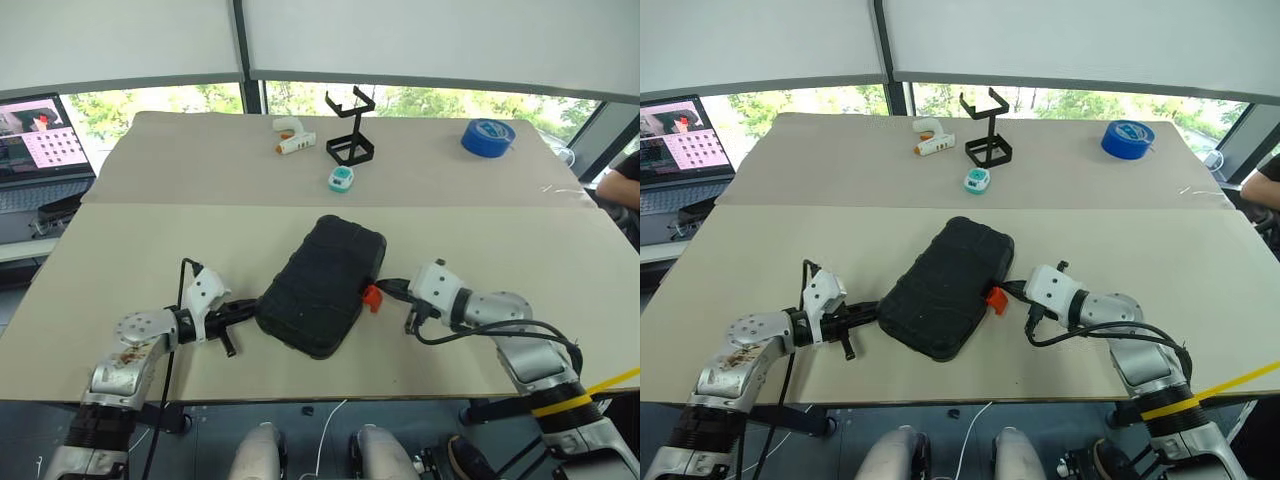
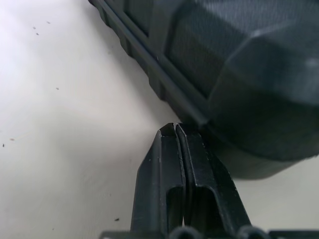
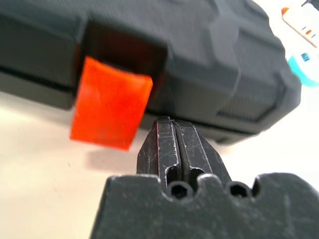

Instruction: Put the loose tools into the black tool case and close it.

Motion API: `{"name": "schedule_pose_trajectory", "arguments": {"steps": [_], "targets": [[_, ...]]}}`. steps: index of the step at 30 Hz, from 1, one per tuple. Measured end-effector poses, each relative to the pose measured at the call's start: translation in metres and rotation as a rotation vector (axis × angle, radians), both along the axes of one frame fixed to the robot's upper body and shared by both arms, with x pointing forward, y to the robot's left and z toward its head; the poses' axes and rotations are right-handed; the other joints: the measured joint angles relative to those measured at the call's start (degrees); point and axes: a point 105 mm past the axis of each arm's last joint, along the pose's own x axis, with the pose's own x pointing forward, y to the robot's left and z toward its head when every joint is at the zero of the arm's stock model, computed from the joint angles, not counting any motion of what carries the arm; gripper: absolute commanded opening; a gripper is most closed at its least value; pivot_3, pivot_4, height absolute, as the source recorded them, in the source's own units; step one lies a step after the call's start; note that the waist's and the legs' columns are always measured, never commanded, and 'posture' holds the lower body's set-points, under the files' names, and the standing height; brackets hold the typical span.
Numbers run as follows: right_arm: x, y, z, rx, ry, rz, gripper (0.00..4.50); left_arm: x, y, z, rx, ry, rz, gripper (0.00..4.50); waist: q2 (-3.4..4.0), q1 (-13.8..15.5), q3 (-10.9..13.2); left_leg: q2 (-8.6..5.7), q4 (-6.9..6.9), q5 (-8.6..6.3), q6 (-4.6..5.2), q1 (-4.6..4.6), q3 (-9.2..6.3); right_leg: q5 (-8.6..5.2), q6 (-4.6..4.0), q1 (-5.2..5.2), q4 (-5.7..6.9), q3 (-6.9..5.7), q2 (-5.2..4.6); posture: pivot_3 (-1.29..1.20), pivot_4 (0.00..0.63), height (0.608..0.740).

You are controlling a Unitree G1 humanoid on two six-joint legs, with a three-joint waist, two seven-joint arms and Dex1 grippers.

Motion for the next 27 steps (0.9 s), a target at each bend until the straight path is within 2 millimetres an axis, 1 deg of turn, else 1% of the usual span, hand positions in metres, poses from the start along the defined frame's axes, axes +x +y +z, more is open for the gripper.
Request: {"name": "schedule_pose_trajectory", "arguments": {"steps": [2, 4, 6, 7, 9, 11, 12, 14, 17, 19, 22, 27], "targets": [[0.001, -0.013, 0.004, 0.001, -0.009, -0.028, 0.0, -0.006, 0.012, 0.005, 0.009, 0.036, -0.026, 0.11, -0.01, -0.1, 0.0, 0.02, -0.03, 0.0, 0.0, -0.01, -0.02, 0.0, 0.0, -0.03, 0.0, -0.03, 0.02, 0.0, 0.15, 0.74], [0.0, -0.025, 0.008, 0.008, -0.012, -0.053, 0.0, -0.011, 0.032, 0.016, 0.048, 0.057, -0.035, 0.11, 0.02, -0.1, 0.0, 0.04, -0.1, 0.0, -0.01, 0.06, -0.02, -0.01, -0.03, 0.0, 0.0, -0.06, 0.03, 0.0, 0.15, 0.74], [-0.006, -0.032, 0.002, 0.024, 0.017, -0.063, 0.0, -0.01, 0.043, 0.03, 0.07, 0.054, -0.057, 0.11, 0.02, 0.1, 0.0, 0.04, -0.09, 0.01, -0.02, 0.08, -0.02, -0.03, -0.05, 0.05, -0.02, -0.14, 0.02, 0.0, 0.15, 0.74], [-0.012, -0.034, -0.004, 0.04, 0.052, -0.063, 0.0, -0.007, 0.041, 0.041, 0.054, 0.051, -0.092, 0.11, 0.03, 0.3, 0.0, 0.02, -0.08, 0.01, -0.02, 0.07, -0.01, -0.03, -0.04, 0.06, -0.01, -0.14, 0.0, 0.0, 0.15, 0.74], [-0.023, -0.031, -0.013, 0.073, 0.116, -0.045, 0.0, -0.003, 0.032, 0.059, 0.015, 0.029, -0.151, 0.11, 0.03, 0.7, 0.0, 0.0, 0.01, 0.01, -0.02, -0.01, 0.0, -0.02, -0.04, 0.06, -0.01, -0.18, 0.0, 0.0, 0.15, 0.74], [-0.034, -0.029, -0.019, 0.096, 0.155, -0.046, 0.0, 0.008, 0.005, 0.082, -0.018, -0.006, -0.245, 0.11, 0.04, 1.2, 0.0, -0.09, 0.13, 0.02, -0.02, -0.09, 0.02, 0.0, 0.01, 0.12, -0.02, -0.25, -0.01, 0.0, 0.15, 0.74], [-0.036, -0.025, -0.02, 0.104, 0.156, -0.039, 0.0, 0.012, -0.014, 0.091, -0.028, -0.033, -0.302, 0.11, 0.03, 1.3, 0.0, -0.08, 0.17, 0.02, -0.03, -0.1, 0.08, 0.02, 0.04, 0.13, -0.04, -0.25, 0.01, 0.0, 0.15, 0.74], [-0.038, -0.019, -0.018, 0.123, 0.141, -0.035, 0.0, 0.017, -0.043, 0.1, -0.05, -0.058, -0.375, 0.11, 0.03, 1.0, 0.0, -0.12, 0.17, 0.02, -0.02, -0.08, 0.07, 0.04, 0.08, 0.15, -0.04, -0.14, 0.02, 0.0, 0.15, 0.74], [-0.039, -0.016, -0.018, 0.146, 0.137, -0.057, 0.0, 0.023, -0.066, 0.088, -0.05, -0.021, -0.394, 0.11, 0.03, -0.1, 0.0, -0.08, 0.02, 0.02, -0.02, -0.07, -0.03, 0.03, 0.07, 0.0, -0.03, 0.01, 0.18, 0.0, 0.15, 0.74], [-0.037, -0.013, -0.019, 0.166, 0.134, -0.082, 0.0, 0.031, -0.074, 0.075, -0.02, 0.013, -0.37, 0.11, 0.03, -0.5, 0.0, -0.05, -0.02, 0.04, -0.05, -0.07, -0.05, 0.01, 0.03, -0.03, 0.0, 0.01, 0.24, 0.0, 0.15, 0.74], [-0.037, -0.001, -0.015, 0.206, 0.122, -0.08, 0.0, 0.045, -0.087, 0.056, 0.062, 0.027, -0.314, 0.11, 0.03, -0.5, 0.0, -0.06, -0.02, 0.05, -0.07, -0.1, -0.05, 0.01, 0.03, -0.03, -0.01, -0.01, 0.24, 0.0, 0.15, 0.74], [-0.038, 0.012, -0.015, 0.235, 0.135, -0.083, 0.0, 0.05, -0.09, 0.055, 0.117, -0.006, -0.279, 0.11, 0.03, -0.4, 0.0, -0.08, 0.02, 0.05, -0.06, -0.01, -0.07, 0.01, 0.04, 0.07, -0.02, 0.01, 0.12, 0.0, 0.15, 0.74]]}}
